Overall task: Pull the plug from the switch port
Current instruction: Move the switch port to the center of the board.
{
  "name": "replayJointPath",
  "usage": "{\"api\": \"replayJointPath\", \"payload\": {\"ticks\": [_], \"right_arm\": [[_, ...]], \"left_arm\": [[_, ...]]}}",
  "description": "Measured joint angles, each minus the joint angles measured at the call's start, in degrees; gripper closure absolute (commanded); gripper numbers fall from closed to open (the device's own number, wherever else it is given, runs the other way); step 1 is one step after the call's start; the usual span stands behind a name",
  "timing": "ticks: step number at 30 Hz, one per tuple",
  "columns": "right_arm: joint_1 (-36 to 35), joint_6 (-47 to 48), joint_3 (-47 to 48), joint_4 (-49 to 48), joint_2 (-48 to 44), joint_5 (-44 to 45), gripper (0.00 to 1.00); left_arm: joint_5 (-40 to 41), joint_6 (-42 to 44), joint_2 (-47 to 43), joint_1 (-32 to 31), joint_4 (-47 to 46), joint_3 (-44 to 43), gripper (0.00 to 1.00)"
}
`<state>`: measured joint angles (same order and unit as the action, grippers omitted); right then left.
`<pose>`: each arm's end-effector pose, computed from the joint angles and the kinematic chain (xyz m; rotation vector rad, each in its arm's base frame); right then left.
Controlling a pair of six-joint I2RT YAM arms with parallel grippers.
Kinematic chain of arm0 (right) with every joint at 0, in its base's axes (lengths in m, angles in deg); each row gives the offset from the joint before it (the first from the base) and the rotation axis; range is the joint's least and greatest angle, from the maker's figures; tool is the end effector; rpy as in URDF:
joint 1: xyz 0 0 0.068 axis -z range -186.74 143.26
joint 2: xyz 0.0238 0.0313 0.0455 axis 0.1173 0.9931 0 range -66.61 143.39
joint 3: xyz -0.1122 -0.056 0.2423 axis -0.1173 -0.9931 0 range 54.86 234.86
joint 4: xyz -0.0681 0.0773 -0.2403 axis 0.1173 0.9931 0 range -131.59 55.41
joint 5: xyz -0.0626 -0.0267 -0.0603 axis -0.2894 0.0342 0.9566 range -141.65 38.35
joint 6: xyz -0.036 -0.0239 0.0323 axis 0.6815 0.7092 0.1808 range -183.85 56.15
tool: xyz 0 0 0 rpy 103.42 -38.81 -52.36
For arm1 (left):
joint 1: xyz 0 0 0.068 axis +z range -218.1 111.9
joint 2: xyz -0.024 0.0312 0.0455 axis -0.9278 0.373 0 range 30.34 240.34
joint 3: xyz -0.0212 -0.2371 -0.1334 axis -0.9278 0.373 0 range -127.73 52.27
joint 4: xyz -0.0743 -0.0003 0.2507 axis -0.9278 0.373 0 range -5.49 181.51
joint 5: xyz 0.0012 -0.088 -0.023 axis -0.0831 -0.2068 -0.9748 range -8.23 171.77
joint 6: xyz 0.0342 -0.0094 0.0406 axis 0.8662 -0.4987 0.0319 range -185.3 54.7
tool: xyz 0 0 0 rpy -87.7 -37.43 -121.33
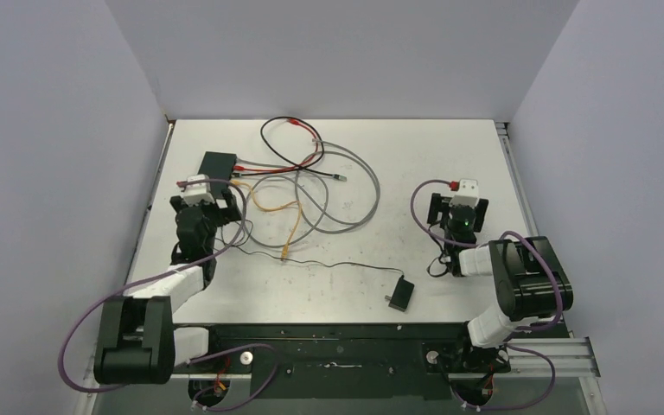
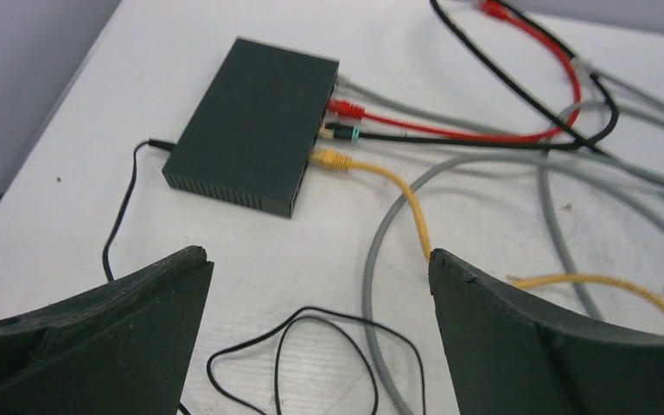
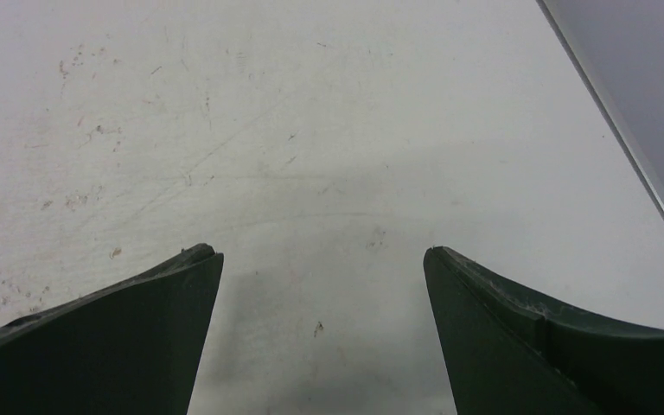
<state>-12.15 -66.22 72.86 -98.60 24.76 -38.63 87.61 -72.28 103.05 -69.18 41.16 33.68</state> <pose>0.2578 0.0164 0.1292 0.1085 1.8472 -0.1162 0.2413 -0.0009 0.1819 -0.1645 1.7500 -0.0127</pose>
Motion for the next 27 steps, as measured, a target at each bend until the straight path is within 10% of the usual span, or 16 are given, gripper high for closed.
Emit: {"api": "replayJointPath", "payload": {"ticks": [13,27], "right_arm": [[2.16,-6.54,25.16,38.23,-6.16,0.42,0.1],[5.27,-28.55,37.22,47.93,-18.73,7.43,0.1]], "left_arm": [[11.96,-21.79,-14.14,1.86,26.03,-12.22,0.04],[5.99,-25.24,-5.95,5.81,49.83,-30.32,0.04]]}}
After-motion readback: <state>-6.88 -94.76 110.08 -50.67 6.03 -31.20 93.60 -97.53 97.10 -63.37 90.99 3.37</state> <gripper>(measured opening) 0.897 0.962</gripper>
